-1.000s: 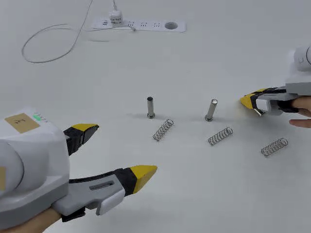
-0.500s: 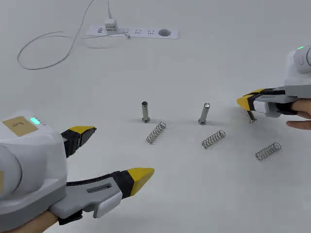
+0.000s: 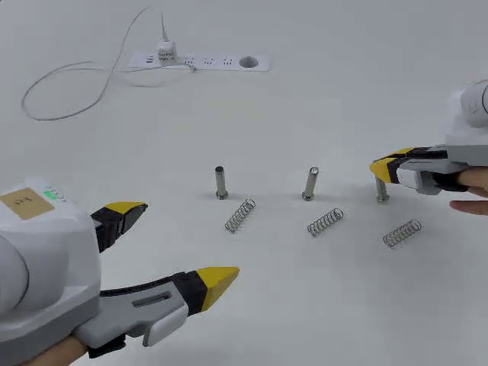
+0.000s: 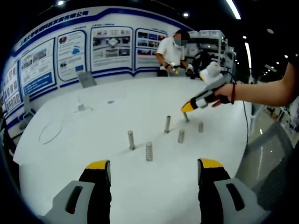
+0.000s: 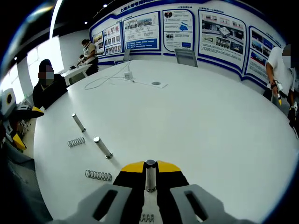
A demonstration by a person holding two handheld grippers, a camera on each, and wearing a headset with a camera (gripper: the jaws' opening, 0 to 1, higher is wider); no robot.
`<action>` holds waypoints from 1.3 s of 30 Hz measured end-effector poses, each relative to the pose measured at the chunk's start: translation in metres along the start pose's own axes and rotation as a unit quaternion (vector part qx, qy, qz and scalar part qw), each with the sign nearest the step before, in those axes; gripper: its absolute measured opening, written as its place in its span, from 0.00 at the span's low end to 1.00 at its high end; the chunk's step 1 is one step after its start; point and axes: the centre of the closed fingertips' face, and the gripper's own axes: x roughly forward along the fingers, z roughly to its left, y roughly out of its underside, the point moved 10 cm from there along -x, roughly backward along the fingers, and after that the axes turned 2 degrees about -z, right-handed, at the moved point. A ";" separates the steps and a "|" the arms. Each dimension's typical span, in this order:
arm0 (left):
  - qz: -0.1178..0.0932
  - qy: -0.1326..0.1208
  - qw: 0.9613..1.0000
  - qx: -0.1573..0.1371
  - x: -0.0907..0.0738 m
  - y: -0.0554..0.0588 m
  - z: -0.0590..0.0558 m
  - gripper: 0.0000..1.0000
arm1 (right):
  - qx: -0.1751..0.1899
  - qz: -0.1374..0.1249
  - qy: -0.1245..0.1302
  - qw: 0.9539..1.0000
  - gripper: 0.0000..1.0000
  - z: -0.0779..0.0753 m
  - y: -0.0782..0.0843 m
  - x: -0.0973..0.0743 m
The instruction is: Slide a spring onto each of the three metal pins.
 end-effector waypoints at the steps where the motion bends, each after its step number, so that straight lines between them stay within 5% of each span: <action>1: -0.001 0.000 1.000 -0.001 0.000 0.000 0.000 0.78 | 0.004 -0.002 0.002 1.000 0.09 0.000 0.001 -0.002; 39: -0.006 0.001 1.000 0.003 -0.006 -0.002 -0.005 0.77 | 0.015 0.008 0.018 1.000 0.09 0.008 0.013 -0.022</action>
